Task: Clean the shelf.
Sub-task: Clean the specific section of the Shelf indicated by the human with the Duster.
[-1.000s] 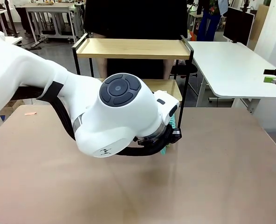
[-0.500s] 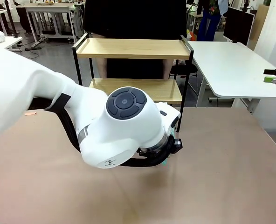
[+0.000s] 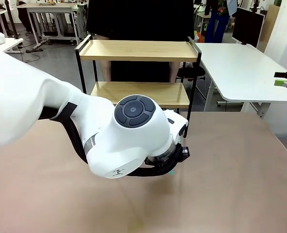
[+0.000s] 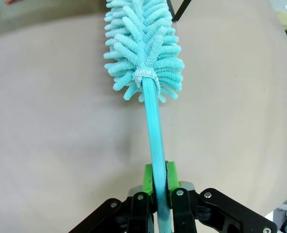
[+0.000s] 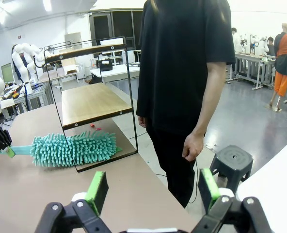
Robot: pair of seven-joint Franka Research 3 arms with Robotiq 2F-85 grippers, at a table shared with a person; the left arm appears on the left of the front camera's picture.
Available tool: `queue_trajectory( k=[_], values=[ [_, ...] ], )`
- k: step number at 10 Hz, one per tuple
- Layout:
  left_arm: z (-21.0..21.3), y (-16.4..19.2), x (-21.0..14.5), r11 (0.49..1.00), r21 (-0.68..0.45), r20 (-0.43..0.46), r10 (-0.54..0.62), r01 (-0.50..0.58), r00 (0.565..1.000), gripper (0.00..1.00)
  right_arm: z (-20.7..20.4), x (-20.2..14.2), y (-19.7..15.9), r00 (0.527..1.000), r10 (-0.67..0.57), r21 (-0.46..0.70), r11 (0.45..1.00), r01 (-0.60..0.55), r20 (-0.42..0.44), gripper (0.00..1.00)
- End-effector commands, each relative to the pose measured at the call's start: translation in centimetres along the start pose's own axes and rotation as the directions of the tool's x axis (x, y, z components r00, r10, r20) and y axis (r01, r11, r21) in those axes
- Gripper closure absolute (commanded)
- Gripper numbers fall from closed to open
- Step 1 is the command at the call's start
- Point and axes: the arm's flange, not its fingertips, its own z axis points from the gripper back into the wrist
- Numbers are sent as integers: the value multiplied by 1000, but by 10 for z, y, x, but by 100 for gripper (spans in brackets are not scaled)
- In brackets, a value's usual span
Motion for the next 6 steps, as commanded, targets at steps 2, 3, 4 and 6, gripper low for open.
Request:
queue_trajectory(
  k=[2,3,4,6],
  values=[
    [-6,4,8,1000,-12,52,18,-17,999,87,-2,4,1,1000,8,2,1000,-8,2,0],
    [-12,6,15,1000,-24,77,21,-20,997,87,-2,4,1,1000,8,2,1000,-8,2,0],
    [-17,9,18,999,-26,77,22,-20,997,87,-2,4,1,1000,8,2,1000,-8,2,0],
    [-23,21,22,999,-15,62,34,-33,997,87,-2,4,1,1000,8,2,1000,-8,2,0]
  ],
)
